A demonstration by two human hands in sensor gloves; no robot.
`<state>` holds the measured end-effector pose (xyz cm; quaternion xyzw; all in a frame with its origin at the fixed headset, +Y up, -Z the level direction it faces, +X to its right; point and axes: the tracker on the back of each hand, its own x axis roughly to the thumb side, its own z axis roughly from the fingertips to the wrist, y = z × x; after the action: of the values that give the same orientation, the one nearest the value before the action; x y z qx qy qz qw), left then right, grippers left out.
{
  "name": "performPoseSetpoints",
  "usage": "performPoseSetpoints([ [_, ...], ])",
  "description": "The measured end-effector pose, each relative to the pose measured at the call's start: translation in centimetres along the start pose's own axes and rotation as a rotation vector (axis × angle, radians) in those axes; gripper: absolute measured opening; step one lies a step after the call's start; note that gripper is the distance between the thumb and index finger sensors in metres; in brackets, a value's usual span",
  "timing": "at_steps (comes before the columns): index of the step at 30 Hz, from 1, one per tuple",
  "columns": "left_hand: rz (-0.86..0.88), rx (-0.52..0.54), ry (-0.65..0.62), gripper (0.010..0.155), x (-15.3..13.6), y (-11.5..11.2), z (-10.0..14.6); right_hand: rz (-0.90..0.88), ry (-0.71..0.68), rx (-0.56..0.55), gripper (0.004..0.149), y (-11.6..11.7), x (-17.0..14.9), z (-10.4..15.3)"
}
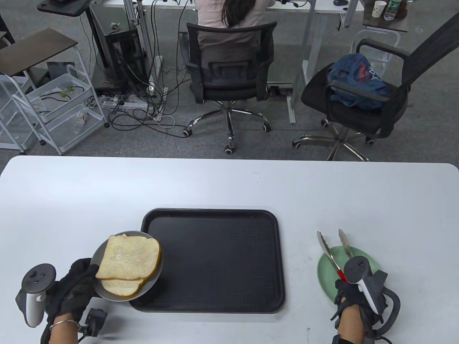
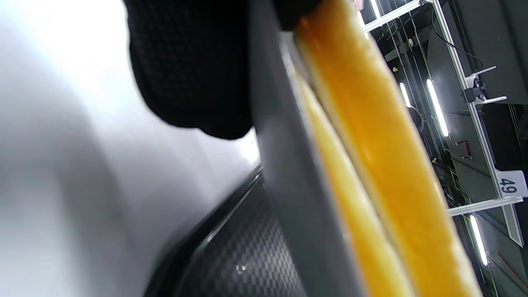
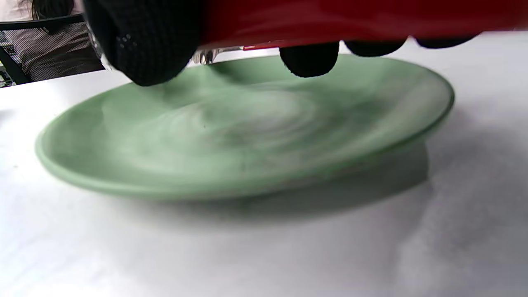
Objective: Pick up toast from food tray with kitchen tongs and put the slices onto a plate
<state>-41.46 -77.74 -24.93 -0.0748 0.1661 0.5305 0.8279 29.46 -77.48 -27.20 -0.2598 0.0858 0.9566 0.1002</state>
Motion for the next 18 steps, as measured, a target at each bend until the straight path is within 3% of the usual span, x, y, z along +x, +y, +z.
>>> performPoseSetpoints([
  [10, -0.003, -0.009, -0.011, 0.051, 0.1, -0.1, 0.0, 0.113, 0.057, 0.061, 0.093, 1.0, 0.5, 0.0],
  [18, 0.003, -0.023, -0.031, 0.051, 0.2, -0.2, 0.0, 0.045, -0.078, -0.048, 0.1, -1.6, 2.4, 2.3],
])
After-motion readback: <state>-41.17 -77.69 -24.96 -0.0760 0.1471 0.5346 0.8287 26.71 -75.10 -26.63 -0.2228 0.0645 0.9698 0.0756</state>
